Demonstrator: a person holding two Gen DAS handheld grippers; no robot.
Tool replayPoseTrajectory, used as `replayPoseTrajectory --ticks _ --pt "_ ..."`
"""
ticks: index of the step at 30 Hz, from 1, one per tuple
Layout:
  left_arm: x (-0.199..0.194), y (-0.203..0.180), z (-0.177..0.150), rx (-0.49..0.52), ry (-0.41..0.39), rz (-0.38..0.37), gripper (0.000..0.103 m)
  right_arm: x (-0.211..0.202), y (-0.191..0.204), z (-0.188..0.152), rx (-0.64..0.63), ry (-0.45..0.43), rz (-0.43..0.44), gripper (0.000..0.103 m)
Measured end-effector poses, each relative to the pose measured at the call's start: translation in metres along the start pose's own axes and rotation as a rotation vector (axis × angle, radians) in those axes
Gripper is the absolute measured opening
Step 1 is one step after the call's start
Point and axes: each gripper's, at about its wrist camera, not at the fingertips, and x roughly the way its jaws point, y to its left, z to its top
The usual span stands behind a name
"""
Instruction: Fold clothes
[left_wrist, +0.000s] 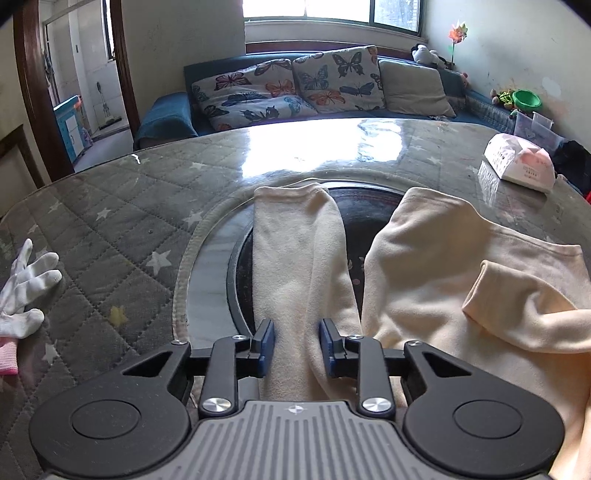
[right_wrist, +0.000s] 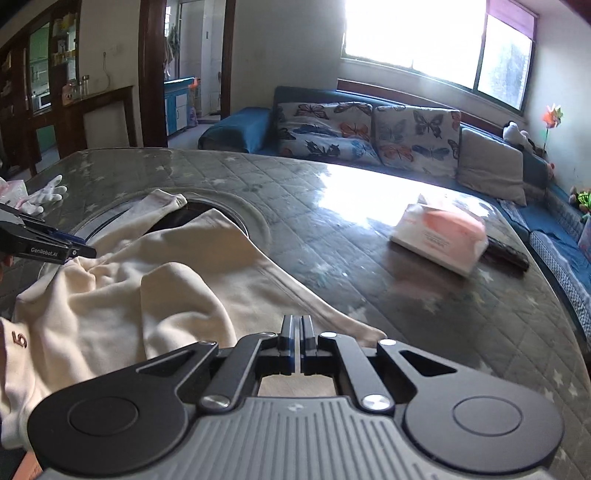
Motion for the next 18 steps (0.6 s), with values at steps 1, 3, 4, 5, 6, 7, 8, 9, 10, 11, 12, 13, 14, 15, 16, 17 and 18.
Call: replayPoseTrajectory --ticks 1,3,4,5,6,7,8,9,10,11,12,13,14,15,16,17,18 --pt "0.0 0.0 0.0 0.001 -0.001 -0.003 0.022 0.0 0.0 0.0 -0.005 0.006 0.004 0.002" --pt "-0.002 0.0 -0.001 -0.001 -0.005 0.0 0.014 0.001 0.002 -0.001 -0.012 0.01 0.022 0.008" --pt "-0.004 0.0 -0.002 -0.003 -0.007 0.001 0.013 0.003 0.005 0.0 -0.017 0.013 0.038 0.009" --pt "-0.006 0.001 -0.003 -0.008 -0.009 0.006 0.012 0.006 0.009 0.001 -0.021 0.017 0.055 0.013" --pt "-0.007 0.002 -0.004 -0.015 -0.009 0.011 0.012 0.01 0.014 0.003 -0.027 0.02 0.073 0.023" --pt "-0.009 0.004 -0.005 -0.023 -0.008 0.017 0.012 0.015 0.021 0.005 -0.034 0.022 0.089 0.028" --pt "-0.01 0.005 -0.006 -0.03 -0.007 0.023 0.011 0.021 0.027 0.006 -0.04 0.028 0.102 0.033" --pt "-0.012 0.008 -0.008 -0.038 -0.006 0.026 0.011 0.028 0.033 0.008 -0.046 0.034 0.115 0.034" --pt "-0.014 0.01 -0.009 -0.045 -0.006 0.029 0.011 0.034 0.04 0.009 -0.047 0.043 0.134 0.034" --pt "-0.016 0.013 -0.011 -0.052 -0.007 0.036 0.011 0.038 0.045 0.01 -0.047 0.053 0.156 0.034" --pt "-0.019 0.015 -0.012 -0.057 -0.009 0.041 0.011 0.041 0.052 0.01 -0.056 0.059 0.183 0.035" --pt "-0.022 0.017 -0.013 -0.062 -0.012 0.046 0.011 0.043 0.06 0.01 -0.064 0.066 0.21 0.037" --pt "-0.025 0.019 -0.015 -0.066 -0.015 0.052 0.011 0.045 0.067 0.008 -0.086 0.074 0.233 0.045" --pt "-0.028 0.022 -0.016 -0.069 -0.018 0.057 0.011 0.046 0.075 0.007 -0.108 0.082 0.256 0.053" --pt "-0.03 0.024 -0.018 -0.074 -0.018 0.059 0.011 0.047 0.08 0.004 -0.127 0.09 0.255 0.054" --pt "-0.032 0.026 -0.021 -0.078 -0.018 0.061 0.011 0.049 0.085 0.001 -0.145 0.098 0.252 0.054" --pt "-0.034 0.028 -0.023 -0.084 -0.018 0.064 0.011 0.052 0.089 -0.003 -0.159 0.107 0.239 0.051"
